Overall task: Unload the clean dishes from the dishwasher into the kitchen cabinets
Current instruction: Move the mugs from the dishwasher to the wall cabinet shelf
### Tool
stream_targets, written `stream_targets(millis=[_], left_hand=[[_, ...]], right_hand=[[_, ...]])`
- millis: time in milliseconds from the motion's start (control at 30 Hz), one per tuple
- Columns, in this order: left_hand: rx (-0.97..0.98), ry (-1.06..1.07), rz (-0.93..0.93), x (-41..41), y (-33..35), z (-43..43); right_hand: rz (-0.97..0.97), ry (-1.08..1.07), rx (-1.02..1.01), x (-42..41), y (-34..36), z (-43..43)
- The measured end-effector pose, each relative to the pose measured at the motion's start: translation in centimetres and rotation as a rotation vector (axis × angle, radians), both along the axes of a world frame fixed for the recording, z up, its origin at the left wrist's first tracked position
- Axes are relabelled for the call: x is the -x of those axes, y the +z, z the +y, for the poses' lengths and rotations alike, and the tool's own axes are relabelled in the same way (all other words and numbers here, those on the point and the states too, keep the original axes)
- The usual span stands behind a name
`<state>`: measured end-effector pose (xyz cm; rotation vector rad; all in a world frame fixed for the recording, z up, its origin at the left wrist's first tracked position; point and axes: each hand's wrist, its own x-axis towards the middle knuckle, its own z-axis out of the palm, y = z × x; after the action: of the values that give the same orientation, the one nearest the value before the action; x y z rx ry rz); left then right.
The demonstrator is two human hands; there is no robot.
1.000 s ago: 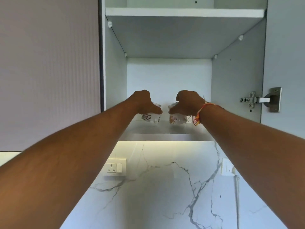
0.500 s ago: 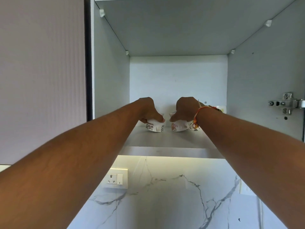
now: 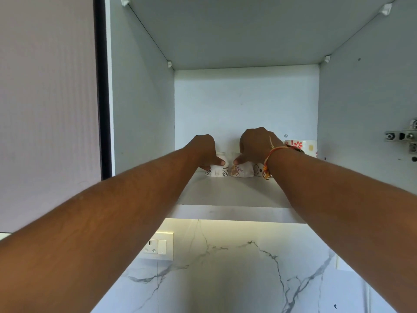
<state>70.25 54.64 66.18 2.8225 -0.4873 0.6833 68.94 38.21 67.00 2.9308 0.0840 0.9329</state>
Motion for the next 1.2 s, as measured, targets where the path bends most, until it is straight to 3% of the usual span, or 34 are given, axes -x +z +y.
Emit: stream_targets(millis=[233, 433, 667, 800, 933, 1033, 1200], left_hand=[[-0.021, 0.015, 0.020, 0.9, -0.7, -0.1], [0.178, -0.076, 0.105, 5.1, -0.5, 1.4], [0.073, -0.131, -0.336, 13.0, -4.2, 1.9], [0.075, -0.120, -0.587, 17.5, -7.8, 1.3], [0.122, -0.190, -0.703, 22.1, -12.5, 0.9], [0.168, -0.238, -0.680, 25.6, -17.0, 0.1], [0.095, -0.381, -0.535, 32.5, -27.0, -2.4]], right_hand=[[-0.019, -0.027, 0.012, 0.9, -0.3, 0.1], [-0.028, -0.015, -0.073, 4.7, 0.3, 0.2], [-0.124, -0.003, -0.090, 13.1, -1.8, 1.0], [-0.272, 0.015, -0.102, 19.5, -5.2, 1.6], [-0.444, -0.019, -0.015, 25.6, -10.1, 1.4], [-0.508, -0.042, 0.032, 30.0, -14.3, 0.9], [-0.379, -0.120, 0.069, 37.7, -24.0, -1.2]])
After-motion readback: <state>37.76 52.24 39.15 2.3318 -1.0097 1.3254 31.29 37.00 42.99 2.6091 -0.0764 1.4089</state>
